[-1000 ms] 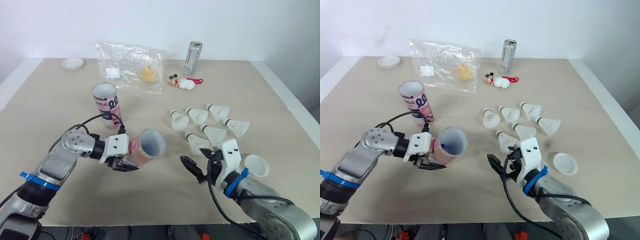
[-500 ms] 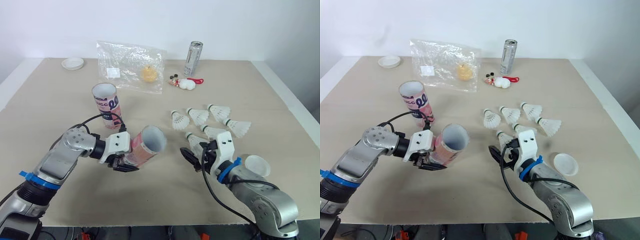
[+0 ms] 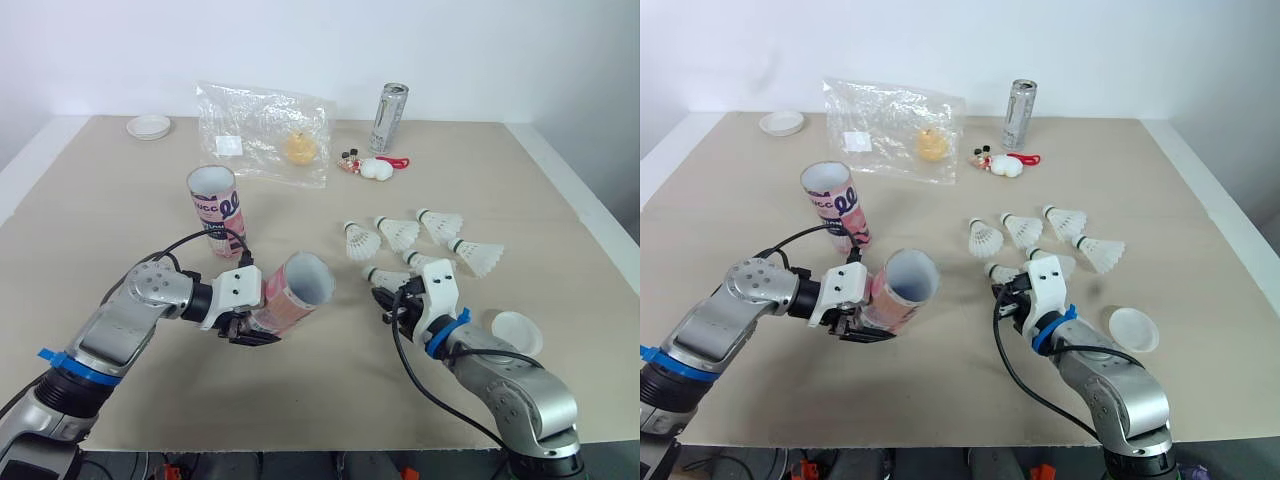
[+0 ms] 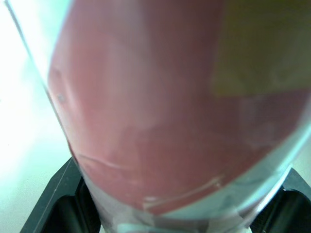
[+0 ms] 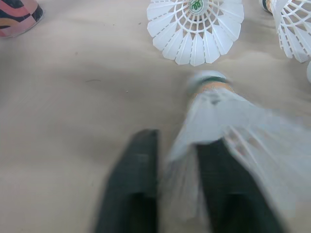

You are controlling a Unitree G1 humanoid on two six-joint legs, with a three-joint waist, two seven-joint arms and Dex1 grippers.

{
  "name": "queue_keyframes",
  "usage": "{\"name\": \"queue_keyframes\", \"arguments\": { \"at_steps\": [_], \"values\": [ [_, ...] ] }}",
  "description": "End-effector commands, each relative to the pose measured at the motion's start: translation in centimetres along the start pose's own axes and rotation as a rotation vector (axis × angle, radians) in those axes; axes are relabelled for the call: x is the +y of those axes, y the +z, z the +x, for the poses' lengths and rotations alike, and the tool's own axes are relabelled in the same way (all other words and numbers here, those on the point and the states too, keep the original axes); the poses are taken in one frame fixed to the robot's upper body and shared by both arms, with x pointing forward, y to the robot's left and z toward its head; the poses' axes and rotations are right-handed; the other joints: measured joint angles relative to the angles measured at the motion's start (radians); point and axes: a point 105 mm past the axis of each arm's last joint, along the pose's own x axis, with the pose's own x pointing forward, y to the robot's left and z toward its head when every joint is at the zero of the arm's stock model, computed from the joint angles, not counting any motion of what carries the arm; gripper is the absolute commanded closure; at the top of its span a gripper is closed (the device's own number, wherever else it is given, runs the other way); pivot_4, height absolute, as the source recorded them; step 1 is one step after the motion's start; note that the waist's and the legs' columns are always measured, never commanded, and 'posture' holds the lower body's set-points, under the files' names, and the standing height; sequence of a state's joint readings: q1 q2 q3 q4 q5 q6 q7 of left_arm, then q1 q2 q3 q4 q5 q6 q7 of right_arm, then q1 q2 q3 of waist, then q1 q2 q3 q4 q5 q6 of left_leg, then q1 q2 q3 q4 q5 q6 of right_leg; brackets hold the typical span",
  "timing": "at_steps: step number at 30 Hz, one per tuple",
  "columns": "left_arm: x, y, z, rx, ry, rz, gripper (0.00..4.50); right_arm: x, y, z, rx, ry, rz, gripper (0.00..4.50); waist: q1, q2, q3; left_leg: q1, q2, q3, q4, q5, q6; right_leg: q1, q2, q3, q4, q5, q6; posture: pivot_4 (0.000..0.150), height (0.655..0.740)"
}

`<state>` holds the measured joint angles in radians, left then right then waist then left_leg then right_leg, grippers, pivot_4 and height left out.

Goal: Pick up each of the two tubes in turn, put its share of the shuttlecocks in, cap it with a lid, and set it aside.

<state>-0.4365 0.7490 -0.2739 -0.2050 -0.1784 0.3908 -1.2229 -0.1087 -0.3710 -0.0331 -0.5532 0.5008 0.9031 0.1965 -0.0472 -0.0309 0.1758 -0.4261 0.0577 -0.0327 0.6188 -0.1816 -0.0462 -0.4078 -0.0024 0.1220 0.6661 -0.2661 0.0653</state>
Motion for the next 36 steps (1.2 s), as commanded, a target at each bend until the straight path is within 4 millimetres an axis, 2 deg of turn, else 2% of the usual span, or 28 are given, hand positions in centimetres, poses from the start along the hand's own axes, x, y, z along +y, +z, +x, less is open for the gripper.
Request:
{"name": "queue_keyframes", "arguments": {
  "at_steps": [1, 7, 11, 17, 22, 24, 26, 32, 36],
  "values": [
    [-0.4, 0.0, 0.4, -0.011, -0.014, -0.007, 1.41, 0.1, 1.1, -0.2, -0.042, 0.007, -0.034, 4.39, 0.000, 0.000, 0.000, 0.000, 0.000, 0.000, 0.000, 0.000, 0.000, 0.000, 0.000, 0.000, 0.000, 0.000, 0.000, 0.150, 0.7400],
    [-0.3, -0.4, 0.4, -0.008, -0.008, -0.015, 1.41, 0.6, 1.1, -0.9, -0.034, 0.025, -0.073, 4.39, 0.000, 0.000, 0.000, 0.000, 0.000, 0.000, 0.001, 0.000, 0.000, 0.000, 0.000, 0.000, 0.000, 0.000, 0.000, 0.150, 0.7400],
    [0.1, -0.7, 0.5, -0.007, -0.003, -0.027, 1.41, 1.6, 2.0, -1.6, -0.061, 0.092, -0.155, 4.39, 0.000, 0.000, 0.000, 0.000, 0.000, 0.000, 0.001, 0.000, 0.000, 0.001, 0.000, 0.000, 0.000, 0.000, 0.001, 0.150, 0.7400],
    [1.0, -0.7, 0.4, -0.017, -0.002, -0.062, 1.41, 3.5, 6.3, -4.2, -0.188, 0.353, -0.467, 4.39, 0.000, 0.001, 0.000, 0.000, -0.001, 0.000, 0.004, 0.000, 0.001, 0.002, 0.000, 0.000, 0.000, 0.001, -0.001, 0.150, 0.7400],
    [1.7, -0.1, 0.4, -0.018, -0.013, -0.080, 1.41, 3.1, 11.4, -6.3, -0.332, 0.462, -0.813, 4.39, 0.000, 0.001, 0.000, 0.001, -0.001, 0.001, 0.006, 0.002, 0.004, 0.002, 0.000, 0.000, 0.000, 0.004, -0.002, 0.150, 0.7400],
    [2.0, 0.3, 0.6, -0.022, -0.012, -0.082, 1.41, 3.6, 13.3, -6.7, -0.392, 0.518, -0.973, 4.39, 0.000, 0.001, 0.000, 0.001, -0.001, 0.001, 0.007, 0.003, 0.004, 0.002, 0.000, 0.000, 0.000, 0.005, -0.002, 0.150, 0.7400],
    [2.3, 0.6, 0.8, -0.022, -0.010, -0.080, 1.41, 3.9, 14.4, -6.8, -0.424, 0.554, -1.075, 4.39, -0.001, 0.002, 0.001, 0.001, -0.001, 0.001, 0.007, 0.003, 0.004, 0.002, 0.000, 0.000, 0.000, 0.005, -0.002, 0.150, 0.7400],
    [2.8, 1.3, 1.1, -0.029, -0.007, -0.079, 1.41, 5.8, 15.1, -5.0, -0.441, 0.659, -1.242, 4.39, 0.000, 0.003, 0.001, 0.000, -0.001, 0.001, 0.003, 0.003, 0.005, 0.000, 0.000, 0.000, 0.000, 0.005, 0.001, 0.150, 0.7400],
    [3.0, 1.3, 1.0, -0.026, 0.008, -0.089, 1.41, 6.2, 13.5, -3.7, -0.374, 0.749, -1.402, 4.39, 0.000, 0.003, 0.002, -0.001, -0.001, 0.001, 0.003, 0.002, 0.006, 0.000, 0.000, 0.000, 0.000, 0.004, -0.001, 0.150, 0.7400]
  ]
}}
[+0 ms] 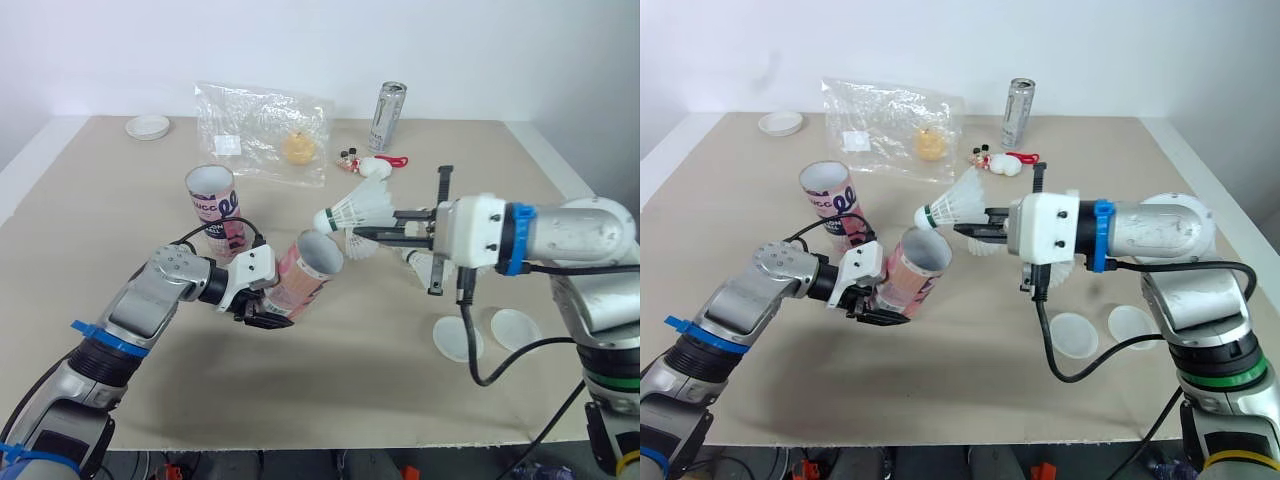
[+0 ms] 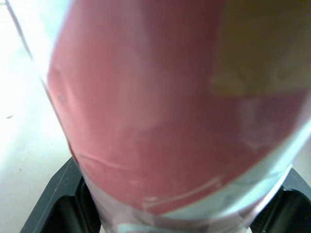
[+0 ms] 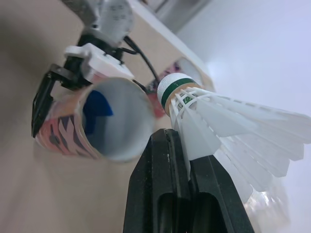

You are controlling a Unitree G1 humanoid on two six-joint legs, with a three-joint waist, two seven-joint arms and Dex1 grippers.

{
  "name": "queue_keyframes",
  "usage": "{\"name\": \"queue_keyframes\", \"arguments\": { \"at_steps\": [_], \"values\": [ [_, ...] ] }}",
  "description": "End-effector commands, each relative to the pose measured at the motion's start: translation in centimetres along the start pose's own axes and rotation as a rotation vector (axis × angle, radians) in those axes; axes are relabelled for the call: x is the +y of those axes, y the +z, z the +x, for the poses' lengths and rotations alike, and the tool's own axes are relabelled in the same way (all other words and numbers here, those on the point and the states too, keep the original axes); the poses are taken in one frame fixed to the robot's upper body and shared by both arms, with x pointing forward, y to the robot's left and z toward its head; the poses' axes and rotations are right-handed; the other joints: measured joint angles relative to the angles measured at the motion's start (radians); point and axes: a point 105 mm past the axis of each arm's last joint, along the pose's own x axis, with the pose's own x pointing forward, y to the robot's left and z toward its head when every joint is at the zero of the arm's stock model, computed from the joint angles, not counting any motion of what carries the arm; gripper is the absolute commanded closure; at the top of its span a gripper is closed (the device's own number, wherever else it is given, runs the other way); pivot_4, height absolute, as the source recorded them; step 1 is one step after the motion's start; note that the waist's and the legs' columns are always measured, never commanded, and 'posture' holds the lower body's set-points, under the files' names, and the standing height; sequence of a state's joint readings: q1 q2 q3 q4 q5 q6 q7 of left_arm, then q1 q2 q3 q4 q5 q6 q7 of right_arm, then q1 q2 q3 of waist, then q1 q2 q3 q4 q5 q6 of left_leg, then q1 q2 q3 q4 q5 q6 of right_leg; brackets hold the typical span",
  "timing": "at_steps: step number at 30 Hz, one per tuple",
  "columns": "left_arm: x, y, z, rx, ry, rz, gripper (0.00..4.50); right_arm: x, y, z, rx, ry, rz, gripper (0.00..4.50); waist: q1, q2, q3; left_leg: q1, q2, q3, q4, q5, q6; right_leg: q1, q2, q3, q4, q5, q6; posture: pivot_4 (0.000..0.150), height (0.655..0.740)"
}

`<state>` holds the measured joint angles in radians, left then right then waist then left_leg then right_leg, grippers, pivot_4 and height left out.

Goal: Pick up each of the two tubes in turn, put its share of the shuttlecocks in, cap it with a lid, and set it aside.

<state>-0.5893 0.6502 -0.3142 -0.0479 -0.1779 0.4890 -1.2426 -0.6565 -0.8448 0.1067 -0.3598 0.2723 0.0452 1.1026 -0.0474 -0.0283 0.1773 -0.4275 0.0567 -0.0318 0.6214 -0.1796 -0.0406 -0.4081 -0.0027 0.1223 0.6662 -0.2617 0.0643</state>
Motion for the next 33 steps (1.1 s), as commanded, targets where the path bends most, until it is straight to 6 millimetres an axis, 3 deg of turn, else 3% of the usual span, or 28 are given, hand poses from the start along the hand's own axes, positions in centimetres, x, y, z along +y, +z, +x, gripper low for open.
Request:
{"name": "queue_keyframes", "arguments": {
  "at_steps": [1, 12, 13, 14, 18, 19, 22, 24, 26, 29, 33],
  "values": [
    [0.5, 0.5, -0.4, 0.000, 0.029, 0.013, 1.41, 0.3, -0.2, 0.6, 0.018, 0.088, -0.130, 4.39, 0.000, 0.000, 0.000, 0.000, 0.000, 0.000, 0.000, 0.000, 0.000, 0.000, 0.000, 0.000, 0.000, 0.000, 0.000, 0.150, 0.7400],
    [0.5, 0.9, -0.1, -0.019, 0.044, 0.003, 1.41, 0.2, -1.1, 1.8, 0.018, 0.206, -0.265, 4.39, 0.000, 0.002, 0.001, 0.001, 0.000, 0.000, 0.001, 0.000, 0.000, 0.000, 0.000, 0.000, 0.001, 0.000, 0.001, 0.150, 0.7400],
    [0.4, 0.9, -0.1, -0.020, 0.044, 0.001, 1.41, 0.1, -0.9, 1.9, 0.011, 0.213, -0.270, 3.96, 0.000, 0.002, 0.001, 0.001, 0.000, 0.000, 0.002, 0.000, 0.000, 0.000, 0.000, 0.000, 0.001, 0.001, 0.001, 0.150, 0.7400],
    [0.3, 0.8, 0.0, -0.019, 0.045, -0.002, 1.41, -0.1, -0.7, 1.8, 0.003, 0.211, -0.273, 3.20, 0.000, 0.002, 0.001, 0.001, 0.000, 0.000, 0.002, 0.000, 0.000, 0.001, 0.000, 0.000, 0.001, 0.001, 0.000, 0.150, 0.7400],
    [0.2, 0.5, -0.2, -0.015, 0.052, -0.015, 1.41, -0.7, -0.1, 1.3, -0.011, 0.202, -0.268, 1.95, 0.000, 0.002, 0.001, 0.001, 0.000, 0.000, 0.002, 0.000, 0.000, 0.001, 0.000, 0.000, 0.002, 0.001, 0.000, 0.150, 0.7400],
    [0.1, 0.4, -0.2, -0.014, 0.054, -0.019, 1.41, -1.0, 0.3, 1.2, -0.037, 0.172, -0.218, 1.34, 0.000, 0.002, 0.001, 0.001, 0.000, -0.001, 0.002, 0.000, 0.000, 0.001, 0.000, 0.000, 0.002, 0.001, 0.000, 0.150, 0.7400],
    [0.1, 0.1, -0.4, -0.011, 0.060, -0.027, 1.41, -2.2, 0.8, 0.7, -0.087, 0.044, -0.047, 0.14, 0.000, 0.002, 0.001, 0.001, 0.000, -0.001, 0.002, 0.000, 0.000, 0.001, 0.000, 0.000, 0.002, 0.003, -0.004, 0.150, 0.7400],
    [0.0, -0.1, -0.7, -0.008, 0.067, -0.033, 1.41, -3.1, -0.3, 0.1, -0.112, -0.124, 0.210, 0.06, 0.000, 0.002, 0.001, 0.001, 0.000, -0.001, 0.002, 0.000, 0.000, 0.001, 0.000, 0.000, 0.002, 0.003, -0.004, 0.150, 0.7400],
    [-0.1, -0.5, -1.2, -0.002, 0.078, -0.036, 1.41, -2.1, -3.4, -0.6, -0.084, -0.290, 0.582, 0.06, 0.002, -0.001, -0.001, 0.001, 0.000, -0.002, 0.002, 0.000, 0.000, 0.001, 0.000, -0.001, 0.002, 0.003, -0.005, 0.150, 0.7400],
    [-0.6, -0.7, -1.7, -0.004, 0.077, -0.043, 1.41, -0.3, -5.9, -0.1, -0.058, -0.508, 0.866, 0.06, 0.001, -0.001, 0.000, 0.000, 0.000, -0.004, 0.002, 0.000, 0.000, 0.001, 0.000, -0.003, 0.004, 0.002, -0.006, 0.150, 0.7400],
    [-0.9, -1.5, -3.0, 0.030, 0.081, -0.044, 1.41, 2.8, -7.2, 1.9, 0.044, -0.596, 1.019, 0.06, -0.006, 0.002, 0.001, 0.002, 0.000, -0.003, 0.002, 0.000, 0.000, -0.002, 0.001, -0.001, 0.012, -0.001, -0.006, 0.150, 0.7400]
  ]
}}
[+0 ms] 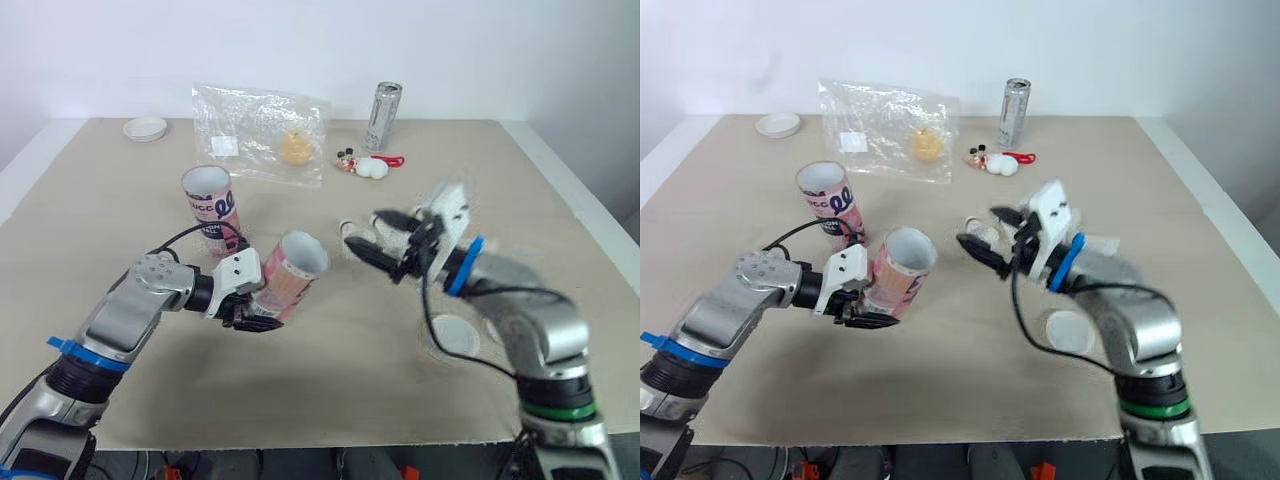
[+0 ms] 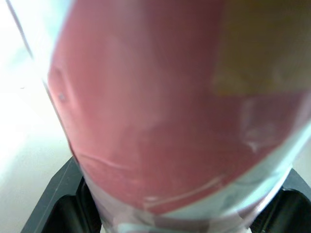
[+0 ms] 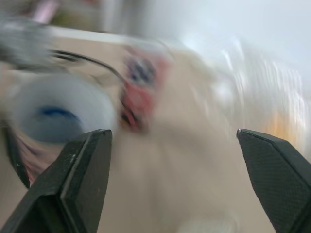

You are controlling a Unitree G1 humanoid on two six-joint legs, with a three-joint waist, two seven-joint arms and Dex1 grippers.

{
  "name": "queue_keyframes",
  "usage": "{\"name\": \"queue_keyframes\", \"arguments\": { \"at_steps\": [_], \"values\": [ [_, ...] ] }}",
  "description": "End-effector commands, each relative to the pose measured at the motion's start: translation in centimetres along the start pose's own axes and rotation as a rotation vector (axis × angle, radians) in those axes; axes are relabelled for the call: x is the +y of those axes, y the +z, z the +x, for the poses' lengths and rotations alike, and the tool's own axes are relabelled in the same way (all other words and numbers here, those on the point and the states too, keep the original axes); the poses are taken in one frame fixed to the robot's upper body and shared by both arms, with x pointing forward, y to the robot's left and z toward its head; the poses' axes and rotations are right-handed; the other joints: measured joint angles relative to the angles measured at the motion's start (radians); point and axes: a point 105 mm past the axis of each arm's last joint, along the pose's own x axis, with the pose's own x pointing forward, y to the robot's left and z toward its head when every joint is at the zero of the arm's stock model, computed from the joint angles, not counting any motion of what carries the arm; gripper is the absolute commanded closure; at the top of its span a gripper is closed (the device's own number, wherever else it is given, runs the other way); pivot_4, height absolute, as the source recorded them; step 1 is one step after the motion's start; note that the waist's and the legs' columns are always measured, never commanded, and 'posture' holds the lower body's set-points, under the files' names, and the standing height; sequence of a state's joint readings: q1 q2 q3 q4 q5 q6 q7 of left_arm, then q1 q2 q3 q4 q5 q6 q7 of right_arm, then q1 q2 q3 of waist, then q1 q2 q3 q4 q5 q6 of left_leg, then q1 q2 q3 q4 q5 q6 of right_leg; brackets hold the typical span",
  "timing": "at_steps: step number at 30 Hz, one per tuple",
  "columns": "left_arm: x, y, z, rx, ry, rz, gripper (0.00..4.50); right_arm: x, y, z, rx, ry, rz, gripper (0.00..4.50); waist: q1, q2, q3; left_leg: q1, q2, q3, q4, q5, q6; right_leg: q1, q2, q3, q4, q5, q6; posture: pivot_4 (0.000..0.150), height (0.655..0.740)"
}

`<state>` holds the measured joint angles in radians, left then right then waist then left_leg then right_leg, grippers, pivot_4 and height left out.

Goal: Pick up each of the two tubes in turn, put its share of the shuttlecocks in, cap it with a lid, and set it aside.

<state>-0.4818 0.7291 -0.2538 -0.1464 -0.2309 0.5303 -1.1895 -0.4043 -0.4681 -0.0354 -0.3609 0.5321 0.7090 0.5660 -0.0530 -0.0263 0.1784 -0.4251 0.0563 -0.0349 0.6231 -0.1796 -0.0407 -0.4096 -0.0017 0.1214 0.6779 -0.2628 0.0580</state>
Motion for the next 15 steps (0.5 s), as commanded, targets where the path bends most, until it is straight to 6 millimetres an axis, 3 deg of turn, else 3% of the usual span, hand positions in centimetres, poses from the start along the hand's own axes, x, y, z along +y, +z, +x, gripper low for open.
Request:
{"name": "queue_keyframes", "arguments": {
  "at_steps": [1, 10, 15],
  "values": [
    [0.1, -0.4, -1.5, 0.030, 0.019, 0.013, 1.41, 0.4, 0.4, 0.3, -0.017, -0.123, 0.012, 0.06, -0.001, 0.000, 0.000, 0.001, 0.000, 0.000, 0.000, 0.000, 0.000, 0.000, 0.001, 0.000, 0.003, -0.003, 0.004, 0.150, 0.7400],
    [0.3, -0.1, -1.4, 0.044, 0.012, 0.023, 1.41, 1.4, -3.1, 2.2, 0.079, -0.178, 0.065, 0.06, 0.001, 0.000, 0.000, 0.002, 0.001, 0.001, 0.001, 0.001, 0.000, 0.001, 0.001, 0.000, 0.003, -0.005, 0.002, 0.150, 0.7400],
    [0.5, 0.3, -0.9, 0.033, 0.006, 0.034, 1.41, 0.4, -4.1, 3.6, 0.087, -0.218, 0.069, 0.06, 0.001, 0.000, 0.000, 0.002, 0.001, 0.001, 0.000, 0.001, 0.000, 0.000, 0.001, 0.000, 0.003, -0.004, 0.004, 0.150, 0.7400]
  ]
}}
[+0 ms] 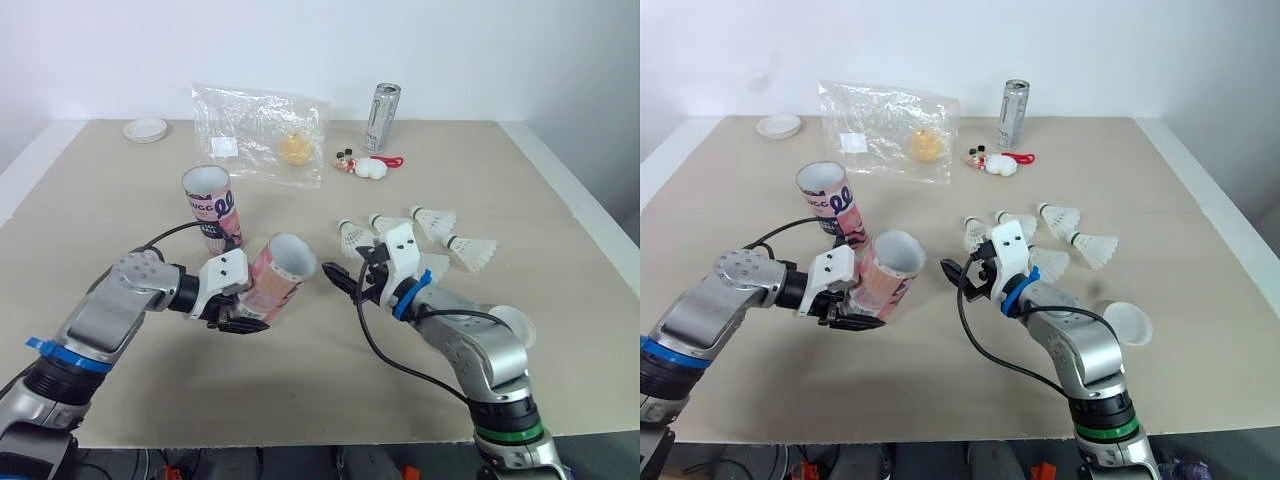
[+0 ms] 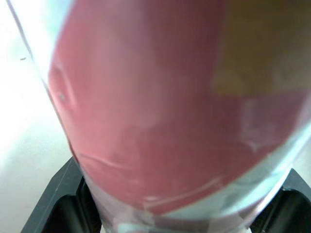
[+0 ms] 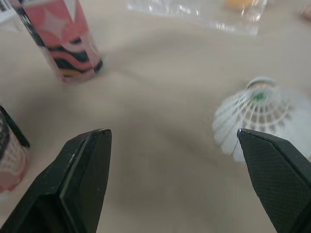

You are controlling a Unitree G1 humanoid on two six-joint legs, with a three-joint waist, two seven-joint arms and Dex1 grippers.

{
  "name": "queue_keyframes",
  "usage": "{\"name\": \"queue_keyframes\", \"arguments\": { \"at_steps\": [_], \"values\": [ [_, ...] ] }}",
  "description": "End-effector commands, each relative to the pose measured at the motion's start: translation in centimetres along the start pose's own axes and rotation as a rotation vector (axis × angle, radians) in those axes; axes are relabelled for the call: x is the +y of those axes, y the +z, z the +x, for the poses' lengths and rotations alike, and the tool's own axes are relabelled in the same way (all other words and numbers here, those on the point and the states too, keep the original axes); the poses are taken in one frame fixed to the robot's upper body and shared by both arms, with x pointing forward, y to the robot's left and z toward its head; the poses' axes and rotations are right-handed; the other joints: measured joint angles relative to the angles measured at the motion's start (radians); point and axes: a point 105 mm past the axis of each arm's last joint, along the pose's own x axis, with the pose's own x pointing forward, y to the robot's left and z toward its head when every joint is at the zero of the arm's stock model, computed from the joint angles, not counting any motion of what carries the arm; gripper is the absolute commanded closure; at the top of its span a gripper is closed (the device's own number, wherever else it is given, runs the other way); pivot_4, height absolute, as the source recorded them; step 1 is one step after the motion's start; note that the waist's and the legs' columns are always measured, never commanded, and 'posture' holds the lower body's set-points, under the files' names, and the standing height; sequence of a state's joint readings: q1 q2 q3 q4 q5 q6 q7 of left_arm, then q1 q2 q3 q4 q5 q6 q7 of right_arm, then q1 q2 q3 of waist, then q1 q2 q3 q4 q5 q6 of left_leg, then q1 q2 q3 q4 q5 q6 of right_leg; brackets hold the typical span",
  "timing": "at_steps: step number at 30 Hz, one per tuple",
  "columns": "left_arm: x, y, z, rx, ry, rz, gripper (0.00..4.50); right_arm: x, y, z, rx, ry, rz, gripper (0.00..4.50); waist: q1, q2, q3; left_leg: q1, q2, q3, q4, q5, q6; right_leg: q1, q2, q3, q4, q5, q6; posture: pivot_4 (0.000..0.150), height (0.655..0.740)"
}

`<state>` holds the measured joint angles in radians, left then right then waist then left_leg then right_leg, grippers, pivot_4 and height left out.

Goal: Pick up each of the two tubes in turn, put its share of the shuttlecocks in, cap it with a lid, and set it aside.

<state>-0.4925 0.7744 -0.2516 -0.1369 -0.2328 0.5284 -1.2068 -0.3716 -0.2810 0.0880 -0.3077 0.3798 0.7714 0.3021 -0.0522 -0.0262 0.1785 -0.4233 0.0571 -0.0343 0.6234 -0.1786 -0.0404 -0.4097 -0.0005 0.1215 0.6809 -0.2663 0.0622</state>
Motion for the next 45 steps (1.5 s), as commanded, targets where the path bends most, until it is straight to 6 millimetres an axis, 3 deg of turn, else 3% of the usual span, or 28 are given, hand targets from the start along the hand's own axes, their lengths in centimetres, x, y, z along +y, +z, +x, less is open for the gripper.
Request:
{"name": "queue_keyframes", "arguments": {
  "at_steps": [1, 11, 20, 23, 30, 38, 43, 45],
  "values": [
    [0.1, 0.8, 0.2, -0.009, -0.003, 0.029, 1.41, -0.2, 0.9, 1.0, -0.047, -0.016, -0.023, 0.06, 0.000, 0.000, 0.000, 0.000, 0.000, 0.000, 0.000, 0.000, 0.000, 0.000, 0.000, 0.000, 0.000, 0.000, 0.000, 0.150, 0.7400],
    [-0.5, 1.2, 0.6, -0.019, -0.019, 0.023, 1.41, -1.2, 1.4, 4.0, -0.080, -0.053, -0.012, 0.06, -0.001, 0.000, 0.000, 0.000, 0.000, 0.000, -0.001, 0.000, 0.000, -0.001, 0.000, 0.000, 0.000, 0.000, 0.000, 0.150, 0.7400],
    [-0.7, 1.1, 0.8, -0.027, -0.009, 0.017, 1.41, -2.7, 1.4, 5.5, -0.081, -0.106, -0.004, 0.06, -0.005, 0.000, 0.000, -0.001, 0.000, 0.000, -0.002, 0.000, 0.000, -0.001, 0.000, 0.000, 0.000, -0.001, 0.000, 0.150, 0.7400],
    [-0.8, 0.8, 0.9, -0.027, -0.006, 0.010, 1.41, -2.8, 1.6, 5.8, -0.090, -0.108, 0.002, 0.92, -0.007, 0.000, 0.000, 0.000, 0.000, 0.000, -0.002, 0.000, 0.000, -0.001, 0.000, 0.000, 0.000, -0.001, 0.000, 0.150, 0.7400],
    [-0.6, 0.6, 1.1, -0.030, 0.004, 0.004, 1.41, -2.7, 1.9, 6.3, -0.098, -0.105, -0.004, 4.40, -0.008, 0.000, 0.000, 0.000, 0.000, 0.000, -0.002, 0.000, 0.000, 0.000, 0.000, 0.000, 0.000, -0.001, 0.000, 0.150, 0.7400],
    [-0.5, 0.5, 1.3, -0.036, 0.005, 0.005, 1.41, -2.3, 3.3, 6.1, -0.135, -0.074, -0.053, 4.47, -0.009, 0.000, 0.000, 0.000, 0.000, 0.000, -0.002, 0.000, 0.000, 0.000, 0.000, 0.000, 0.000, -0.001, 0.000, 0.150, 0.7400],
    [-0.5, 0.5, 1.4, -0.038, -0.002, 0.004, 1.41, -2.2, 7.4, 3.5, -0.255, 0.003, -0.257, 4.47, -0.008, 0.001, 0.000, -0.001, -0.001, 0.000, -0.002, 0.000, 0.000, 0.000, -0.001, 0.000, -0.001, -0.001, 0.001, 0.150, 0.7400],
    [-0.4, 0.6, 1.5, -0.039, -0.010, 0.006, 1.41, -2.7, 11.1, 0.4, -0.351, 0.056, -0.446, 4.47, -0.004, 0.002, 0.001, -0.001, -0.002, 0.000, -0.002, 0.000, 0.000, 0.000, -0.001, 0.000, -0.001, -0.001, 0.001, 0.150, 0.7400]
  ]
}}
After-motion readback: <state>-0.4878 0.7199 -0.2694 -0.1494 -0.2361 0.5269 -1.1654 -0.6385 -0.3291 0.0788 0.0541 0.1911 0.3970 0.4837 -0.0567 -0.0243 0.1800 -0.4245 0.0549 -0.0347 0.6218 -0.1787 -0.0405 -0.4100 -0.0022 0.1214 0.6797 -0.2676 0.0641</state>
